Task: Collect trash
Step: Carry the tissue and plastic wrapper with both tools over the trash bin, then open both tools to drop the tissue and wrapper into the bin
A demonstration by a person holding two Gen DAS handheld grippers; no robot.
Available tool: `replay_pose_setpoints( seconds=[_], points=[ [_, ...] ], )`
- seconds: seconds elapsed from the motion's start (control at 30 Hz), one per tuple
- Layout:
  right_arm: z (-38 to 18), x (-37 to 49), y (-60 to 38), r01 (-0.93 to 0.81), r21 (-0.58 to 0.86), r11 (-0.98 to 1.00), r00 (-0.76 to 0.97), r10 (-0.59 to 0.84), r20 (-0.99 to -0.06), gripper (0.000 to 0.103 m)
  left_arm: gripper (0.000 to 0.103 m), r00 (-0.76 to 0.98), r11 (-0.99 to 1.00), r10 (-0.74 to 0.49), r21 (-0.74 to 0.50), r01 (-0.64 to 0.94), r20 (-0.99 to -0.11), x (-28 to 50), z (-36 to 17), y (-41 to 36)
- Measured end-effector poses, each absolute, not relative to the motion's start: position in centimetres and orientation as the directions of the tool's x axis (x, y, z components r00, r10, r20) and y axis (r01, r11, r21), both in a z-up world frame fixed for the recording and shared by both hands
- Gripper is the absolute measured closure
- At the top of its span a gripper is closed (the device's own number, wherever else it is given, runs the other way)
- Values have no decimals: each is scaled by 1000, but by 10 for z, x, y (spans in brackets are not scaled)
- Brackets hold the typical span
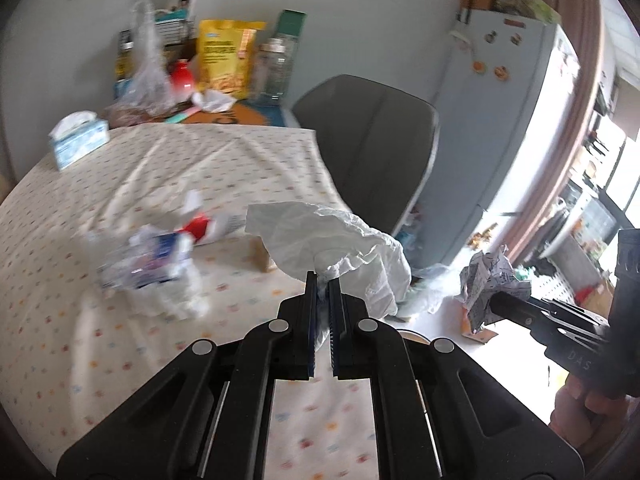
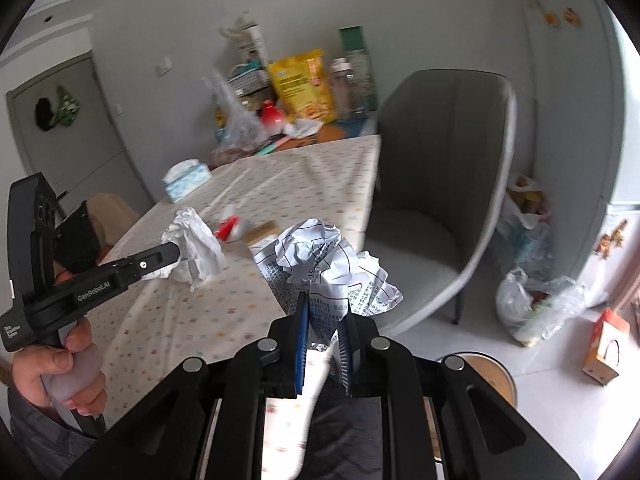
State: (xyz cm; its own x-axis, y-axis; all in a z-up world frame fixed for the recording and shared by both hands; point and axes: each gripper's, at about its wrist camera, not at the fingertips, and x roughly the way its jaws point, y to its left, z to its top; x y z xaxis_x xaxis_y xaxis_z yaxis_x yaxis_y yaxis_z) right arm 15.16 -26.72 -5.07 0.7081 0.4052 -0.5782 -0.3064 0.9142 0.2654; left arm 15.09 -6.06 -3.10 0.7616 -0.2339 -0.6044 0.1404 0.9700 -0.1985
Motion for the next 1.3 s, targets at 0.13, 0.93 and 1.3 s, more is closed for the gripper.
replay_pose_setpoints(
  seconds=[0.13,0.93,1.3],
  points=[
    [-56,155,-299,-248,279,928,728,368,-578,88,97,741,963,-269,-184,197,-616,162,-32,-92],
    [-167,191,-427,40,413,910,671,282,-686,51,97,607,929,-330,-133,347,-723,223,-81,-225],
    [-179,165,-477,148,414,898,686,208,-697,51,97,520,910,-337,-131,392,-785,229,-114,-263]
  ],
)
